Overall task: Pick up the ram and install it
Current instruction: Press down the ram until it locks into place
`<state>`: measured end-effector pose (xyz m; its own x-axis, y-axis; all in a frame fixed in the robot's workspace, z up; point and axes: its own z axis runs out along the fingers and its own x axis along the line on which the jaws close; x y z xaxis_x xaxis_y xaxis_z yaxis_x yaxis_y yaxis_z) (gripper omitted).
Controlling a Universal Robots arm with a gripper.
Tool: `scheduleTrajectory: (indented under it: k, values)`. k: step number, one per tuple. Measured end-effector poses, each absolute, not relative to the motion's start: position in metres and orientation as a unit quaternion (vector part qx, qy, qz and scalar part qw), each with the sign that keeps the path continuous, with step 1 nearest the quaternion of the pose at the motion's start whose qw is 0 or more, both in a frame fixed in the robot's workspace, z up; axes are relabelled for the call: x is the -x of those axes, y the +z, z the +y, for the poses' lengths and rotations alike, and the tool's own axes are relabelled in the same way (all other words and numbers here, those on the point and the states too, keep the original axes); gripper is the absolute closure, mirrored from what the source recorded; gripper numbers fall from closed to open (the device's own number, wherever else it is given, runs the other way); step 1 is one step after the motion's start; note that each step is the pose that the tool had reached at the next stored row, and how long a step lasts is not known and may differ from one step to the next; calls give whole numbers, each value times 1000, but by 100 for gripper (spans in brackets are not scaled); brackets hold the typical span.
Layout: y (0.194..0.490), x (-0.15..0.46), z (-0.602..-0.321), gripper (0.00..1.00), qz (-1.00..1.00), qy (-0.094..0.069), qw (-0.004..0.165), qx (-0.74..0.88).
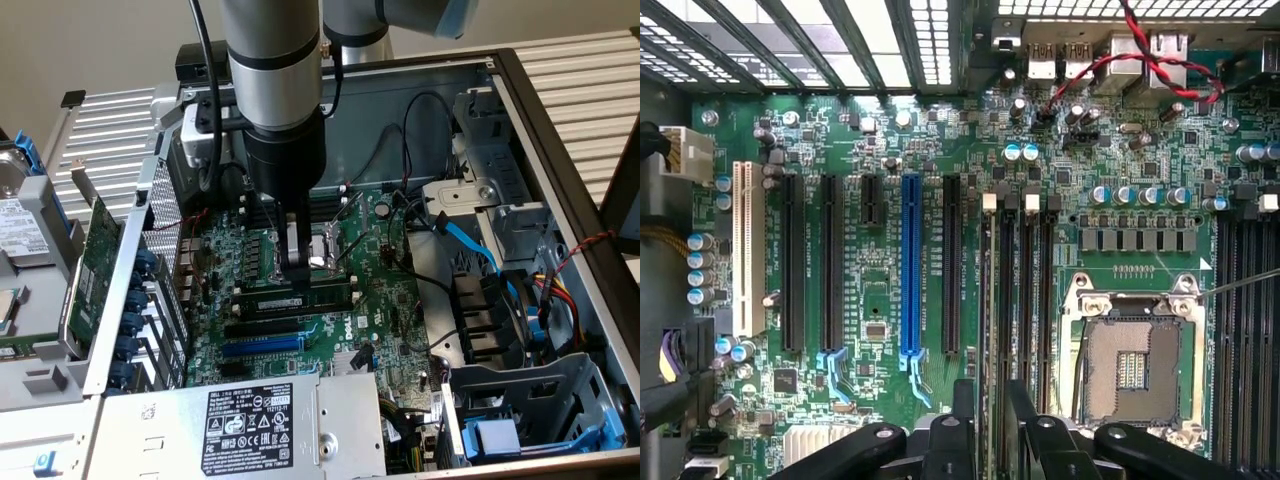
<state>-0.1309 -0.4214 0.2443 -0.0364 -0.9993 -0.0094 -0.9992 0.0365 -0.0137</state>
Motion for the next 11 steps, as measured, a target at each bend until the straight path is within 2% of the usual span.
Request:
scheduleTrajectory:
  k: [6,7,9,11]
  values:
    - [244,132,-419,73,720,1,5,694]
    - [244,132,-419,75,720,2,5,694]
    - [244,133,-418,88,720,3,4,694]
    - [244,133,-417,89,720,4,2,694]
